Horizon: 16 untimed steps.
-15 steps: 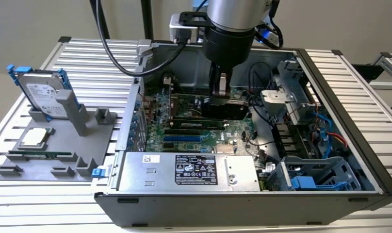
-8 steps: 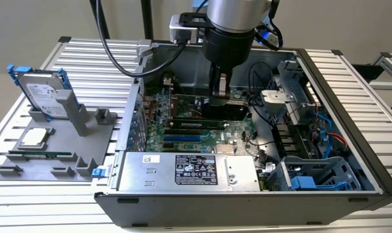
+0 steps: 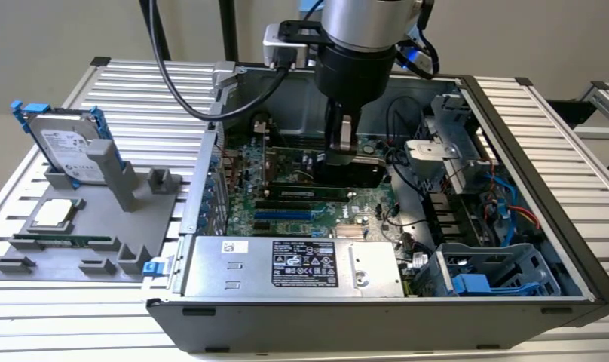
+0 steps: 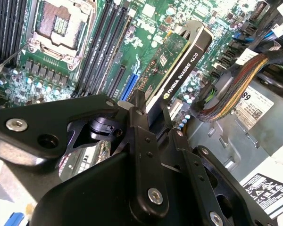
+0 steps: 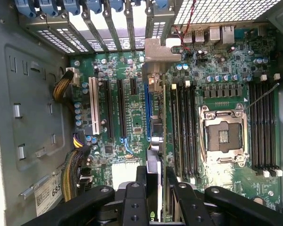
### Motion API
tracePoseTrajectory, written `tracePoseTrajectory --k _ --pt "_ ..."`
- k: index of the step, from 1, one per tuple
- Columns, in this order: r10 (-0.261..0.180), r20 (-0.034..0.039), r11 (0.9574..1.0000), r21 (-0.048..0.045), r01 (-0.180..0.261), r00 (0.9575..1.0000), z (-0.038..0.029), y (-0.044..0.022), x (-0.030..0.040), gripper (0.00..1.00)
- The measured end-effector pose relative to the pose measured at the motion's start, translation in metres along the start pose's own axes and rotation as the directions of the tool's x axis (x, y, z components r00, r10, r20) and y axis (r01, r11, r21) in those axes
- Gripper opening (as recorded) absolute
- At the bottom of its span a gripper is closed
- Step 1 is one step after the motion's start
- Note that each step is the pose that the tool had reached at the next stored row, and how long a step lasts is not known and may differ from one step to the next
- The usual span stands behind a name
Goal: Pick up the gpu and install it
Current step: 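Insert the gpu into the slot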
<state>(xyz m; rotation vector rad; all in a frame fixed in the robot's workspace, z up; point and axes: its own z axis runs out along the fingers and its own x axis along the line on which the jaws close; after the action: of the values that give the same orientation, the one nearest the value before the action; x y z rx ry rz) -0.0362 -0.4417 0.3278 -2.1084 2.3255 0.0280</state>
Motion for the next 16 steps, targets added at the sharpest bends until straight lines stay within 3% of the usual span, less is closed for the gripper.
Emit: tracePoseTrajectory --k 7,16 --pt "-0.006 0.0005 1.0000 -0.0002 0.006 1.0000 0.0023 0.0001 0.0000 0.00" --pt "-0.012 0.0005 0.9999 -0.0003 0.012 0.9999 0.0113 0.0050 0.0007 0.00"
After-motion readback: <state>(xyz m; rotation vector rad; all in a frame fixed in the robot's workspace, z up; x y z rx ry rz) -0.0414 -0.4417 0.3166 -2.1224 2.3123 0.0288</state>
